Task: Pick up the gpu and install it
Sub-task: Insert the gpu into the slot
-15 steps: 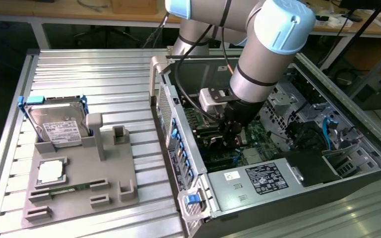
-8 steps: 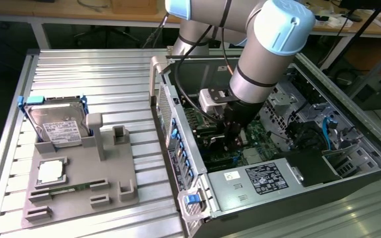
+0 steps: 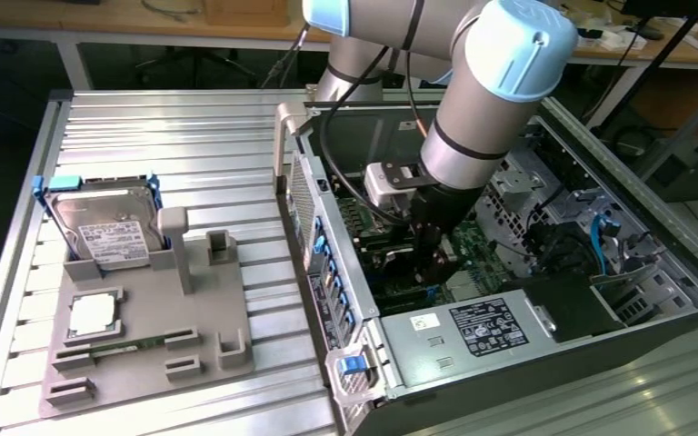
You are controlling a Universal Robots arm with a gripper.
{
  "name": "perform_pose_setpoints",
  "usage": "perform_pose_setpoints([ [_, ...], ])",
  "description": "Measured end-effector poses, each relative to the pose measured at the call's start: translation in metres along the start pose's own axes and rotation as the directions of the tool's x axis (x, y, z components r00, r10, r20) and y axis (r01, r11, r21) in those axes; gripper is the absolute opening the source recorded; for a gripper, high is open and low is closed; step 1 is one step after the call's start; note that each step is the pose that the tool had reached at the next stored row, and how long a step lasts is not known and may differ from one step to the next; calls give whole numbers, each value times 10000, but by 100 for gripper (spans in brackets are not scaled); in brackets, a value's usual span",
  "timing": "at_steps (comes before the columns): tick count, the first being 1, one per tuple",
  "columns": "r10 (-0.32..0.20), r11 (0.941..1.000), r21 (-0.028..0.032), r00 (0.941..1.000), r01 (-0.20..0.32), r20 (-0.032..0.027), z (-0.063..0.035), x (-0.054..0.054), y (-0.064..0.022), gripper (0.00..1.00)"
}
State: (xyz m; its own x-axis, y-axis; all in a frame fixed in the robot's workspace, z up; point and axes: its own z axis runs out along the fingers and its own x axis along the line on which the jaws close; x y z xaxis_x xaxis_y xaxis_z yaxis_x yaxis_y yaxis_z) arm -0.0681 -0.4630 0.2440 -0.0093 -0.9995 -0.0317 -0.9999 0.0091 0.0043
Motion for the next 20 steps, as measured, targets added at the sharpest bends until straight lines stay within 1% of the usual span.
perform_pose_setpoints([
  [10,0,10000,-2,10000,0,-4,-11,0,0,76],
  [17,0,10000,0,10000,0,-10,-150,-5,4,76],
  [20,0,10000,-1,10000,0,-27,-222,-8,5,76],
])
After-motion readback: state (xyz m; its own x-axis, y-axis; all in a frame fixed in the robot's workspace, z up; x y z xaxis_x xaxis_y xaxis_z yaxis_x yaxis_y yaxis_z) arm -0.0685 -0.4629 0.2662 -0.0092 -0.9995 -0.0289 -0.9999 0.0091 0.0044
